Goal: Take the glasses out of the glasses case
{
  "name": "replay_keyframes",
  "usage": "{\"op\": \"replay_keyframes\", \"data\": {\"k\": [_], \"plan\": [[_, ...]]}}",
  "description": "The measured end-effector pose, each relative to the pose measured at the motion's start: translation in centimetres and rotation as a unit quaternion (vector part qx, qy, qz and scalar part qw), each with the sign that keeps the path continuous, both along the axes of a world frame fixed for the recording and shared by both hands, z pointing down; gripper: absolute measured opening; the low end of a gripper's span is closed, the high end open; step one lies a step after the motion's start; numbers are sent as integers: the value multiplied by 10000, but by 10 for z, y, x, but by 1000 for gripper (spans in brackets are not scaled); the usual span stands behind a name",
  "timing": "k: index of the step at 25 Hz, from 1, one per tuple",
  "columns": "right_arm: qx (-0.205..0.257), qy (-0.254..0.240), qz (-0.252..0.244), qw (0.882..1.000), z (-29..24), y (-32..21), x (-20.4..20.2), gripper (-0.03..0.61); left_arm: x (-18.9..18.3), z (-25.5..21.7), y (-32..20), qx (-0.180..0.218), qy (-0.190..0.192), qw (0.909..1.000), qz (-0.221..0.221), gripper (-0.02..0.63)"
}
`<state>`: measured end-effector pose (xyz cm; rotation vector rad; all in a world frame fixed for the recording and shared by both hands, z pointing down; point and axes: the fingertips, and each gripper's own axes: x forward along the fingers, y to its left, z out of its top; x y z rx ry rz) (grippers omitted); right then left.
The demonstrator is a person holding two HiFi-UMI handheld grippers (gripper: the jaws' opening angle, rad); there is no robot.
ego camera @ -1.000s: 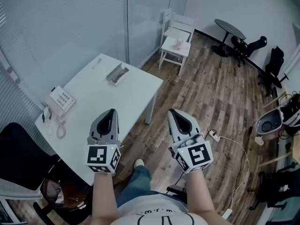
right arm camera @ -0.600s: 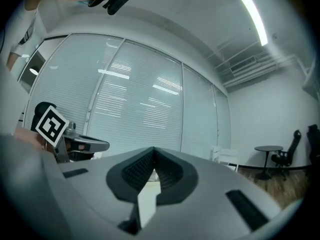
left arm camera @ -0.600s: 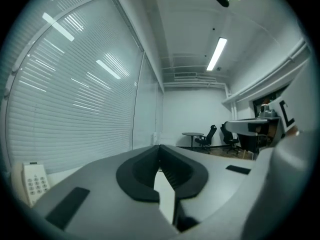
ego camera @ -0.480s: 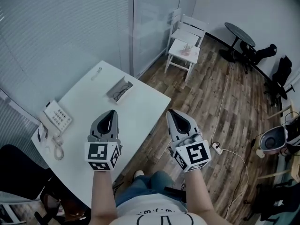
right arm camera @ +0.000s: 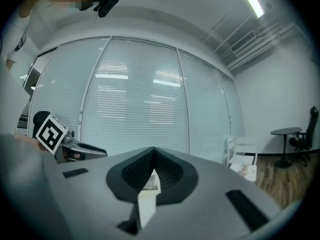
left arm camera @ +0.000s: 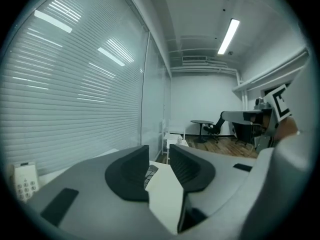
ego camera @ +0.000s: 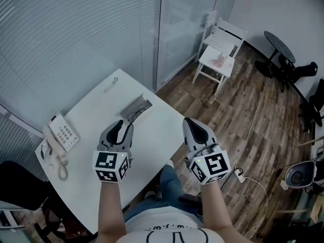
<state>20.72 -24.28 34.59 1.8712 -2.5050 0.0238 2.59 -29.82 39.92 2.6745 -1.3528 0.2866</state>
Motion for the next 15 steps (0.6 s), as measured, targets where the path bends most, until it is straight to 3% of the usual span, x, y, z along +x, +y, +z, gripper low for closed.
{"op": "replay_keyframes", "data": {"k": [7, 15], "plan": [[-292, -137, -334, 9989, 20, -87, 41, 11, 35, 49, -63, -630, -747, 9952, 95, 123], [-689, -189, -779, 9944, 58, -158, 63, 11, 52, 121, -111, -1532, -1672, 9731, 411, 110]]}}
